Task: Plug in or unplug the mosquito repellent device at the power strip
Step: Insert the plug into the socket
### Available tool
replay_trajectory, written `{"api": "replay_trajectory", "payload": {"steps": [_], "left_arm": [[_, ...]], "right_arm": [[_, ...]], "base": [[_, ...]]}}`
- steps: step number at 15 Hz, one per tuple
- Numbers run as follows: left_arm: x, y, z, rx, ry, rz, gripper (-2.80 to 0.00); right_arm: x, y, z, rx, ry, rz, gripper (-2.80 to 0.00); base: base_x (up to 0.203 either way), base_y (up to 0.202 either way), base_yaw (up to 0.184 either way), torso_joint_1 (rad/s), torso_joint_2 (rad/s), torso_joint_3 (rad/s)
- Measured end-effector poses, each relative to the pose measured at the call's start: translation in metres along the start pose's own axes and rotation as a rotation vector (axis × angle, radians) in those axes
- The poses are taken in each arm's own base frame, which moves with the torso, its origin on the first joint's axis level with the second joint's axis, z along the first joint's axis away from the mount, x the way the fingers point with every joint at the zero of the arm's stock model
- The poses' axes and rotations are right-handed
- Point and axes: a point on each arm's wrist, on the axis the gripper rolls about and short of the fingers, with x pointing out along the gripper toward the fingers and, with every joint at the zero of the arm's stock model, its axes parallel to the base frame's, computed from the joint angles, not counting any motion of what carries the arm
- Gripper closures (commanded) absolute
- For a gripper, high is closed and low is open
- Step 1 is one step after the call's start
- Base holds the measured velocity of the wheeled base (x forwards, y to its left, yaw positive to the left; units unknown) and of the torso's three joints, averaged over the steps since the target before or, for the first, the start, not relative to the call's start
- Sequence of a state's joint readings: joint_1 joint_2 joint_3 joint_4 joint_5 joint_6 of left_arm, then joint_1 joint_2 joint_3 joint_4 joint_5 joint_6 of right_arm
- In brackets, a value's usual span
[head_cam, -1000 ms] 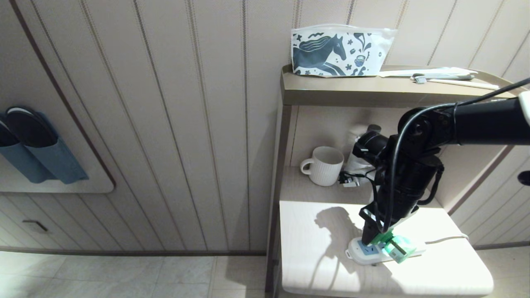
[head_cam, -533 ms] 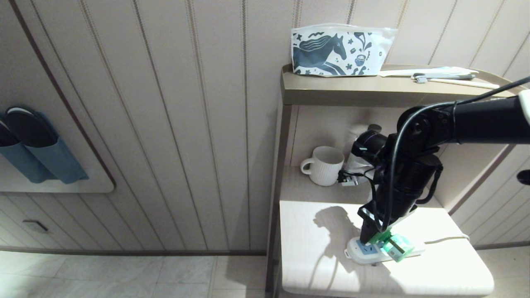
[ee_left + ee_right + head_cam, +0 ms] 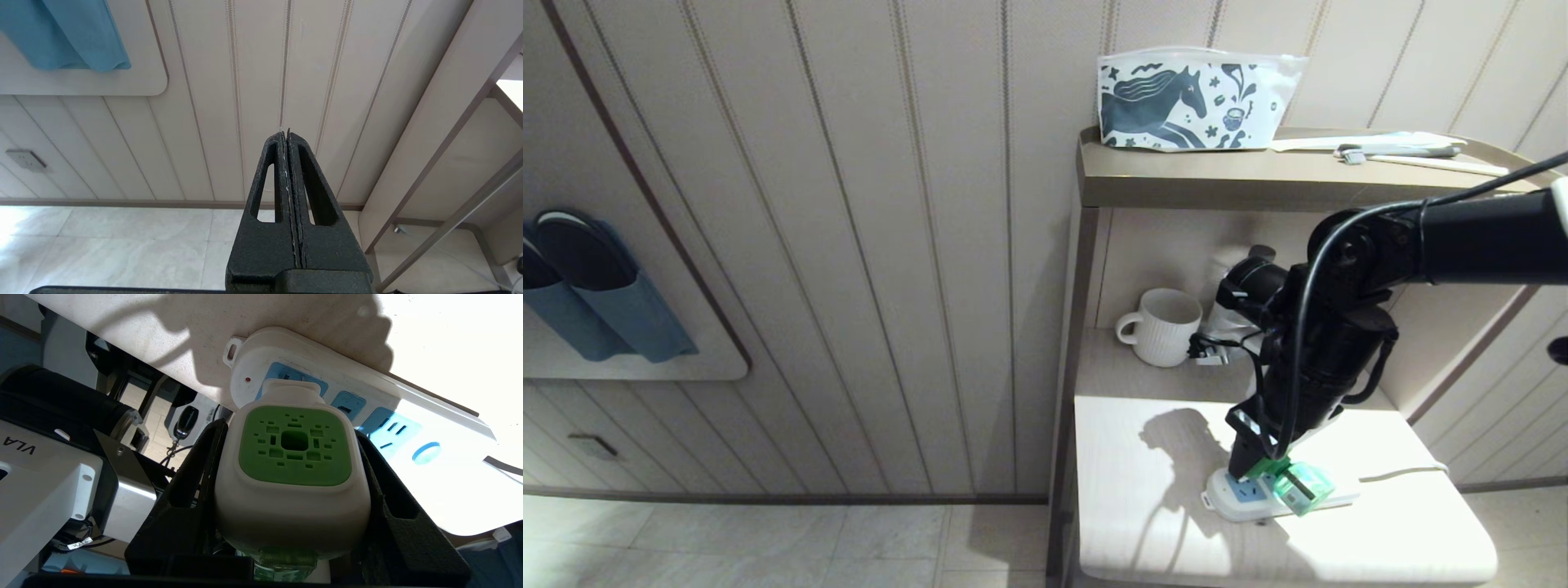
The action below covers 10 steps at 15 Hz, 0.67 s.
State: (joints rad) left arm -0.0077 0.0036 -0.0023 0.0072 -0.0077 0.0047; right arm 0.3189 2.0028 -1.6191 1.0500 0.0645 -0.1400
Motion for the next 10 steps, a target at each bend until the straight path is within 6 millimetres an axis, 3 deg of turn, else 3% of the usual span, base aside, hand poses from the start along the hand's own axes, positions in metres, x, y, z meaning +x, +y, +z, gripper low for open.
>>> {"api": "replay_trajectory", "payload": {"steps": [10], "left_arm": [[0.0,0.0,0.0,0.0,0.0,0.0,0.0]], "right_arm": [[-0.0033,-0.0018,-0.0017,0.005,-0.004,-0.018,0.0]], "base": [[0.0,0.0,0.0,0.0,0.0,0.0]]}}
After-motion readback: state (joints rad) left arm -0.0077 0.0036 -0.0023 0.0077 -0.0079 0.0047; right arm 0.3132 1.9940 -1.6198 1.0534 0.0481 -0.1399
